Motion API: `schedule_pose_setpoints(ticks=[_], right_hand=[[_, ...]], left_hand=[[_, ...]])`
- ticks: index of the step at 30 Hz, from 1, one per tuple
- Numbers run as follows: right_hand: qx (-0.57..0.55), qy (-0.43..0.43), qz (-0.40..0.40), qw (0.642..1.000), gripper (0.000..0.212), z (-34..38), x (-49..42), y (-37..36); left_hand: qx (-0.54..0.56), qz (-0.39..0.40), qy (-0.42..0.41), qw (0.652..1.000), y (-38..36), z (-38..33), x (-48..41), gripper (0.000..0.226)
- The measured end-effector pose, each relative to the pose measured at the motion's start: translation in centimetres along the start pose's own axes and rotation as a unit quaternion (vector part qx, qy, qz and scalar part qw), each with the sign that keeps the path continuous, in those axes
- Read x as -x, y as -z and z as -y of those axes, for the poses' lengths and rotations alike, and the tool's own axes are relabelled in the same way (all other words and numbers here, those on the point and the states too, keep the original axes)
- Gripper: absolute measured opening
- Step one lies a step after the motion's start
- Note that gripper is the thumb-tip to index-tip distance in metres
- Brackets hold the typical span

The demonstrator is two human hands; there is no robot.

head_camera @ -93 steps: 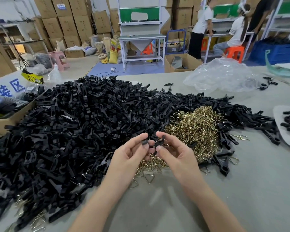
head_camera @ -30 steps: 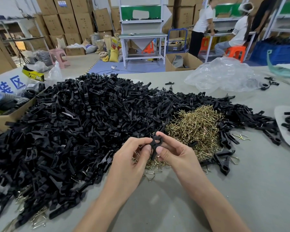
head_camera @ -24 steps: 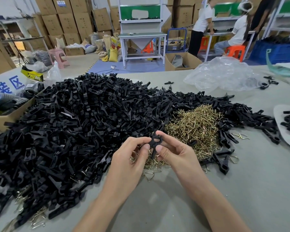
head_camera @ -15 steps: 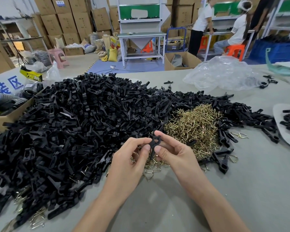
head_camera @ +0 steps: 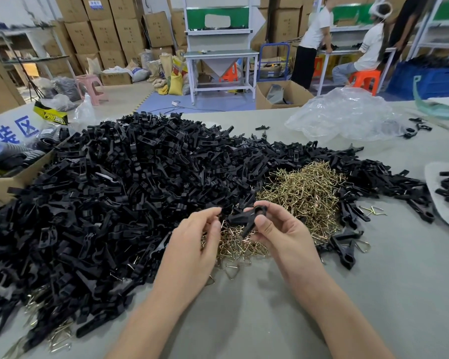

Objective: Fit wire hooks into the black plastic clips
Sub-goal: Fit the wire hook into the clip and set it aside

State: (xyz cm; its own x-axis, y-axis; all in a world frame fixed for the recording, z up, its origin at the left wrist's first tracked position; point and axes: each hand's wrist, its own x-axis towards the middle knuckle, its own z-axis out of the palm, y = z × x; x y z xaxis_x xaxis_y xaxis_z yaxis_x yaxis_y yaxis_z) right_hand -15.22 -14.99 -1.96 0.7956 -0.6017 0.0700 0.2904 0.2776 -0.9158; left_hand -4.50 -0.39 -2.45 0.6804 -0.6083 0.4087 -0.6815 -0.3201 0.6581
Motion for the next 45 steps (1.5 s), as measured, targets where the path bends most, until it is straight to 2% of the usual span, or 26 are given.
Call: schedule_pose_setpoints(ticks=[2, 3, 5, 9, 11, 14, 18, 20, 23, 25, 26, 29, 33, 37, 39, 40, 42, 43, 45], right_hand=[[-0.049, -0.006, -0.023, 0.999, 0.023, 0.1, -0.2, 0.3], [-0.064, -0.008, -0.032, 0.997, 0.022, 0.2, -0.3, 0.5], [-0.081, -0.012, -0.042, 0.996, 0.023, 0.2, -0.3, 0.5], [-0.078, -0.020, -0.058, 0.995, 0.032, 0.0, -0.5, 0.5], [-0.079, -0.022, -0.060, 0.995, 0.033, 0.0, -0.6, 0.6], [-0.087, -0.025, -0.055, 0.994, 0.034, 0.1, -0.6, 0.6], [-0.115, -0.040, -0.041, 0.992, 0.035, 0.4, -0.4, 0.4], [-0.140, -0.054, -0.024, 0.988, 0.034, 0.4, -0.2, 0.3], [-0.165, -0.073, 0.015, 0.983, 0.032, 0.4, 0.1, -0.1], [-0.178, -0.085, 0.030, 0.980, 0.032, 0.4, 0.2, -0.3], [-0.186, -0.093, 0.033, 0.978, 0.032, 0.3, 0.2, -0.4], [-0.221, -0.111, 0.041, 0.968, 0.029, 0.2, 0.2, -0.6], [-0.241, -0.119, 0.049, 0.962, 0.020, 0.1, 0.2, -0.7], [-0.259, -0.107, 0.033, 0.959, 0.023, 0.2, 0.0, -0.4], [-0.257, -0.091, 0.024, 0.962, 0.028, 0.0, -0.2, -0.2], [-0.248, -0.081, 0.024, 0.965, 0.029, -0.1, -0.2, -0.1], [-0.203, -0.051, 0.034, 0.977, 0.031, -0.4, -0.3, -0.1], [-0.171, -0.029, 0.039, 0.984, 0.030, -0.6, -0.3, -0.2], [-0.094, 0.019, 0.048, 0.994, 0.026, -0.8, -0.2, -0.3]], left_hand=[[-0.188, 0.052, -0.035, 0.980, -0.2, 0.7, 0.1, 0.043], [-0.237, 0.069, -0.044, 0.968, -0.4, 1.0, 0.2, 0.044], [-0.265, 0.066, -0.060, 0.960, -0.6, 1.1, 0.2, 0.038], [-0.248, 0.031, -0.069, 0.966, -0.4, 0.8, -0.3, 0.014], [-0.221, 0.033, -0.054, 0.973, -0.1, 0.7, -0.3, 0.004], [-0.152, 0.015, -0.011, 0.988, -0.1, 0.5, -0.2, 0.002], [0.027, -0.052, 0.031, 0.998, 0.2, -0.5, -0.3, 0.008], [0.148, -0.075, 0.083, 0.983, 0.5, -1.0, -0.5, 0.010], [0.313, -0.048, 0.147, 0.937, 0.5, -1.7, -0.7, 0.003], [0.382, -0.019, 0.162, 0.909, 0.3, -2.1, -0.6, 0.012], [0.389, 0.001, 0.155, 0.908, 0.1, -2.3, -0.5, 0.021], [0.315, 0.044, 0.095, 0.943, -0.5, -2.6, 0.0, 0.034], [0.250, 0.023, 0.060, 0.966, -0.9, -2.6, 0.4, 0.018], [0.298, 0.007, 0.087, 0.950, -0.6, -2.6, 0.2, 0.013], [0.359, 0.004, 0.137, 0.923, -0.6, -2.8, 0.0, 0.010], [0.421, 0.009, 0.177, 0.890, -0.7, -2.9, -0.1, 0.010], [0.543, 0.023, 0.252, 0.801, -0.8, -3.3, -0.4, 0.015], [0.571, 0.028, 0.276, 0.772, -0.7, -3.3, -0.5, 0.016], [0.589, 0.034, 0.307, 0.747, -0.7, -3.4, -0.5, 0.018]])
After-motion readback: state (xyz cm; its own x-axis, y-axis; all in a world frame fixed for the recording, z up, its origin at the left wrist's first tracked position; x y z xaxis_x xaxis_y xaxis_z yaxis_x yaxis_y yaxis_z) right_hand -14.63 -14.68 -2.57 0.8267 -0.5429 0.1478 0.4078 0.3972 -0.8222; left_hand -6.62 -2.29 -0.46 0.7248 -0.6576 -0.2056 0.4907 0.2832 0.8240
